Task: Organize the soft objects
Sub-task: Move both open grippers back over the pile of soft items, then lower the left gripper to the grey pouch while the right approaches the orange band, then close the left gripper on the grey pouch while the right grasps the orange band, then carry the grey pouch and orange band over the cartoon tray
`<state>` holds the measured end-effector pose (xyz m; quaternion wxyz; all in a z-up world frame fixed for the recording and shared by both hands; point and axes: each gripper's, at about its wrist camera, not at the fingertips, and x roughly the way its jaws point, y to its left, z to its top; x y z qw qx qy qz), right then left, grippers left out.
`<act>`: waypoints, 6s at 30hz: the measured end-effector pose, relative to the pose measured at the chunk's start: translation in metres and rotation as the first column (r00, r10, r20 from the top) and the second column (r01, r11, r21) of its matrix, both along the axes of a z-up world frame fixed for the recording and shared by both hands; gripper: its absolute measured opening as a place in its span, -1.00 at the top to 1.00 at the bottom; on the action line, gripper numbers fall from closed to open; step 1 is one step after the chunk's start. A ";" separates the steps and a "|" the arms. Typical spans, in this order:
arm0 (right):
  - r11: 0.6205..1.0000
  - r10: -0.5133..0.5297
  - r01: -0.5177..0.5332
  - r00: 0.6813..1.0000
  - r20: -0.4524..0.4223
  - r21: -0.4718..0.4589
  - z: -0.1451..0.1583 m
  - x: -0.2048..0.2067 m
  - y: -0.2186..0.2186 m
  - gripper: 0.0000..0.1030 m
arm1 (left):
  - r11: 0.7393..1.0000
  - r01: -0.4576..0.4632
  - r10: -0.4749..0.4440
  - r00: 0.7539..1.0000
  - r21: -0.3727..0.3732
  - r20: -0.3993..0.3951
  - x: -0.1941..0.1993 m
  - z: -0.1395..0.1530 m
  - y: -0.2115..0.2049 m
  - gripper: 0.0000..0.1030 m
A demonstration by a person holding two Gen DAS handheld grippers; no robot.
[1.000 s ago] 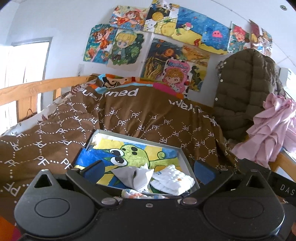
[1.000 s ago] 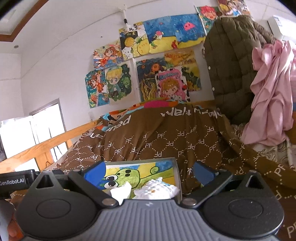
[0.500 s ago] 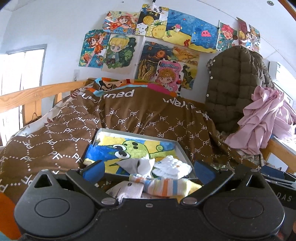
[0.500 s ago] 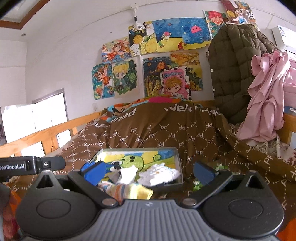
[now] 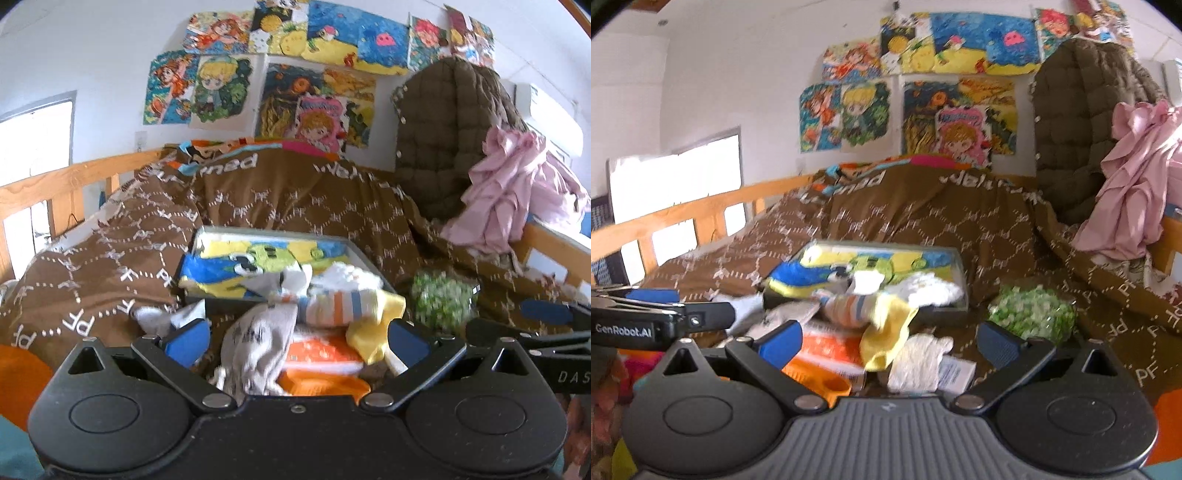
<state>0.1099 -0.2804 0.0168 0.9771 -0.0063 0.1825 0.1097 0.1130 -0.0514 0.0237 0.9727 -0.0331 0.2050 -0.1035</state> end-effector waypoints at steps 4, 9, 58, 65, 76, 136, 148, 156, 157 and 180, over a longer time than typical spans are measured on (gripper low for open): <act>0.999 0.025 -0.026 0.999 -0.037 -0.037 -0.007 0.004 0.010 -0.99 | 1.000 0.017 -0.017 0.999 0.026 -0.033 -0.001 -0.014 0.002 -0.98; 0.996 0.058 -0.065 0.993 -0.107 -0.067 -0.018 0.012 0.020 -0.99 | 0.999 0.017 -0.014 0.998 0.049 -0.066 0.001 -0.031 0.014 -0.98; 0.969 0.144 -0.196 0.942 -0.303 -0.149 -0.076 0.076 0.068 -0.85 | 0.972 0.217 -0.211 0.974 0.087 -0.079 0.057 -0.075 0.037 -0.75; 0.974 0.127 -0.179 0.939 -0.320 -0.138 -0.086 0.089 0.067 -0.71 | 0.975 0.209 -0.199 0.973 0.080 -0.118 0.070 -0.079 0.033 -0.51; 0.970 0.159 -0.208 0.936 -0.316 -0.129 -0.095 0.102 0.073 -0.61 | 0.984 0.178 -0.177 0.969 -0.011 -0.171 0.088 -0.087 0.047 -0.27; 0.995 0.098 -0.097 0.990 0.103 -0.014 0.001 0.107 0.033 0.67 | 0.997 0.002 0.001 0.999 -0.083 0.034 0.087 0.024 0.008 0.22; 0.993 0.007 -0.015 0.997 0.073 0.119 -0.011 0.217 0.007 0.67 | 0.999 -0.025 0.026 1.000 -0.035 0.004 0.194 0.011 -0.005 0.22; 0.980 -0.014 0.018 1.000 -0.019 0.199 -0.036 0.263 -0.003 0.66 | 0.996 -0.072 0.069 0.996 -0.059 -0.047 0.259 -0.016 -0.006 0.22; 0.979 -0.012 0.017 1.000 -0.028 0.201 -0.038 0.266 -0.003 0.66 | 0.995 -0.076 0.073 0.996 -0.057 -0.052 0.264 -0.020 -0.006 0.22; 0.984 0.031 -0.008 0.991 -0.127 0.177 -0.058 0.287 0.015 0.64 | 0.988 -0.152 0.148 0.969 -0.006 -0.199 0.300 -0.060 -0.006 0.22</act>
